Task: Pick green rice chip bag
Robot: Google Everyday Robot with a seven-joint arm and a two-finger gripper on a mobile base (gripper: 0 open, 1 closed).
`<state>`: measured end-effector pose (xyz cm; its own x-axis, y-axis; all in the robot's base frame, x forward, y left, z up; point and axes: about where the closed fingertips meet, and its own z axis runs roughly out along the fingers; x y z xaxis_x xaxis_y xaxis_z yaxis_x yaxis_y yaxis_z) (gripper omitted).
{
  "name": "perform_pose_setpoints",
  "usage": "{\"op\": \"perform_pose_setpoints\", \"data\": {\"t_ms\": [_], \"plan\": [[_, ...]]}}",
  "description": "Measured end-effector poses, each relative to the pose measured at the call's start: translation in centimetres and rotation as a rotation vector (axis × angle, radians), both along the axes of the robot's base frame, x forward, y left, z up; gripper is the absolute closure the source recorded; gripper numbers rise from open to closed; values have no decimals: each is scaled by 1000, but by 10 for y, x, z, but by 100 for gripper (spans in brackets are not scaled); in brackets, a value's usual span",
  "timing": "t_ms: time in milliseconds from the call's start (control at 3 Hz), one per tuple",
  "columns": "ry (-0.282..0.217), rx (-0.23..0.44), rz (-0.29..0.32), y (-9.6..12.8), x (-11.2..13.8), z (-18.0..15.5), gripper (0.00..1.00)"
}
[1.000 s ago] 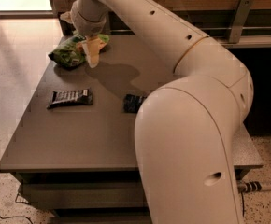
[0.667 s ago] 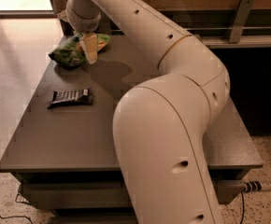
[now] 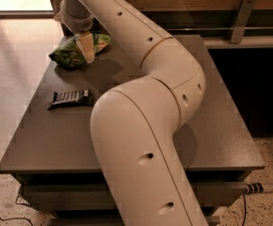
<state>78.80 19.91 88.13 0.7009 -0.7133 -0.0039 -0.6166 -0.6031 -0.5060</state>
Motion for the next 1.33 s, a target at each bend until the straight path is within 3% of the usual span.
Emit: {"op": "perform_pose_setpoints", "data": {"t_ms": [333,667,1000,1333], "plan": [[36,-19,13,5,4,-17,0],[82,-50,26,8,9,-43,18],[89,-53,26,8,11,-43,49],[89,-53,26,8,11,-43,72]]}}
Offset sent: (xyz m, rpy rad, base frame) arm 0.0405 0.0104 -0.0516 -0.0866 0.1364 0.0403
